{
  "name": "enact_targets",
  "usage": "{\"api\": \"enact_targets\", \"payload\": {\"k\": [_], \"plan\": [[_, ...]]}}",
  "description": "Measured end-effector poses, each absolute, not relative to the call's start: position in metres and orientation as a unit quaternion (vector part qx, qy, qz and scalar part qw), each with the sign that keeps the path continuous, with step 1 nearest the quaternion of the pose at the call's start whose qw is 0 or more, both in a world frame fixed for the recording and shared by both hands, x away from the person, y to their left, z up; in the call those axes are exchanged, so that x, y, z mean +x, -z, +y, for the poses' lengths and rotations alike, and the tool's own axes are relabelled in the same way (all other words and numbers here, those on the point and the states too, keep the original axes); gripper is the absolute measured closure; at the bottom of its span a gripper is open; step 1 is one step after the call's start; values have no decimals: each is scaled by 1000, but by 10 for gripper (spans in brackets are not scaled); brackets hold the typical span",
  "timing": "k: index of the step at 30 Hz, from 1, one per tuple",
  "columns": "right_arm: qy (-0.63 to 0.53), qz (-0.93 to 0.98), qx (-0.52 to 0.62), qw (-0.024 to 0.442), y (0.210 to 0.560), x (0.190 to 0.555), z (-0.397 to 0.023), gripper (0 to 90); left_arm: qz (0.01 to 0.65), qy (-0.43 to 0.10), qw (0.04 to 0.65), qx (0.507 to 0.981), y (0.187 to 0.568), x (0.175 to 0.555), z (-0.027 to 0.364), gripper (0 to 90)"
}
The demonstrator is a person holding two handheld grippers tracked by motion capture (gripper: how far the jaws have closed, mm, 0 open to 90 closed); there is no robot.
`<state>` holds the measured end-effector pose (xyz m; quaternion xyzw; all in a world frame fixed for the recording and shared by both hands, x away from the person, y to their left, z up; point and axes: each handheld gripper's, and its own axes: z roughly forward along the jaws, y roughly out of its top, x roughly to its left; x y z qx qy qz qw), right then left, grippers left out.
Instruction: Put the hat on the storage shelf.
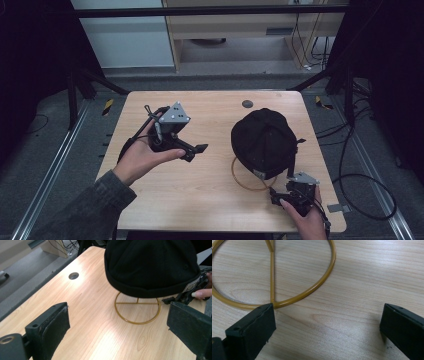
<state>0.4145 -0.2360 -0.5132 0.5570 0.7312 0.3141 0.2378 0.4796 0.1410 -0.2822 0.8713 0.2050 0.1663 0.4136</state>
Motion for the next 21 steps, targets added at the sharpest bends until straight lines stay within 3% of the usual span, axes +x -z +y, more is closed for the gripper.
{"api": "enact_targets", "payload": {"k": [13, 21], "plan": [[-314, 731, 558, 237, 513, 414, -236, 4, 220, -171, 414, 867, 293, 481, 160, 39], [-314, 731, 558, 237, 513, 414, -236, 4, 242, -167, 412, 862, 319, 480, 182, 39]]}}
